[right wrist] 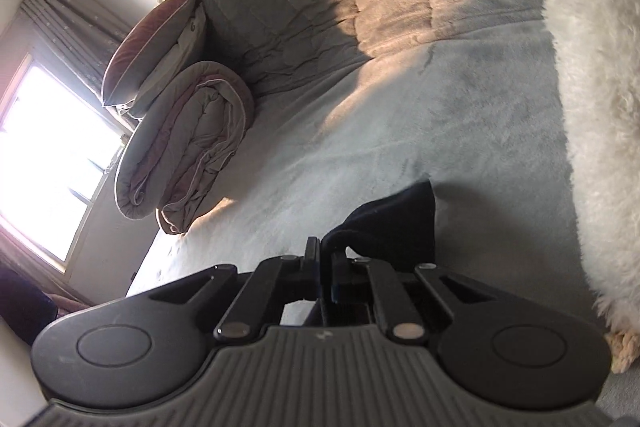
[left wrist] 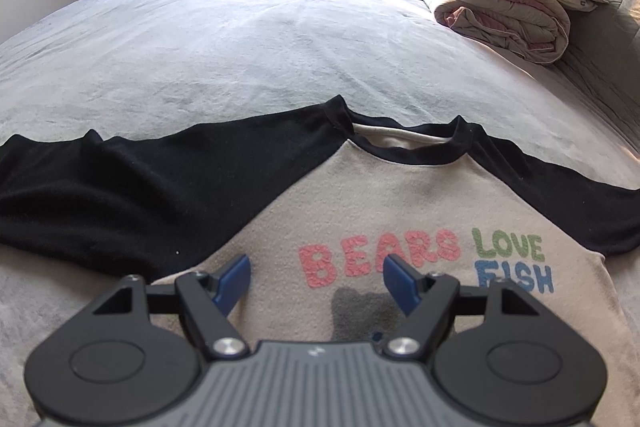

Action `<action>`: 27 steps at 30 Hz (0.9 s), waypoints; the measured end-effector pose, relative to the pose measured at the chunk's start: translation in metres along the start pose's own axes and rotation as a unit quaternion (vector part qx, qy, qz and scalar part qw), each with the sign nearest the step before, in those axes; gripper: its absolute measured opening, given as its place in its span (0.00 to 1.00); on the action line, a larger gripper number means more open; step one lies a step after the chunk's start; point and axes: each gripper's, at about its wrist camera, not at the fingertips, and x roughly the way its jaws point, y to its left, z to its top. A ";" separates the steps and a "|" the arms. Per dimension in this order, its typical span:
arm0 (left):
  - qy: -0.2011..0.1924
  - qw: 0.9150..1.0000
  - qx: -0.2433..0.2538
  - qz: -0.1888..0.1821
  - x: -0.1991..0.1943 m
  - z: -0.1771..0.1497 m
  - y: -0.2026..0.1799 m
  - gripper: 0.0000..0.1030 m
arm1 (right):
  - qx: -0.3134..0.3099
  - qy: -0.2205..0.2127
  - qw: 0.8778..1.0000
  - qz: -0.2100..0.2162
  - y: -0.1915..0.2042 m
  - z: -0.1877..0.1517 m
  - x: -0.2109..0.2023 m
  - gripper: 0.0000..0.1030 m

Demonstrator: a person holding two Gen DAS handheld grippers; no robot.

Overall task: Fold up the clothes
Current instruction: 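Lift the black sleeve with the right gripper toward the tee body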

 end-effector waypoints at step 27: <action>0.024 1.000 -0.020 -0.007 -0.019 0.010 0.020 0.72 | -0.153 0.086 0.968 0.177 0.178 -0.082 -0.063 0.08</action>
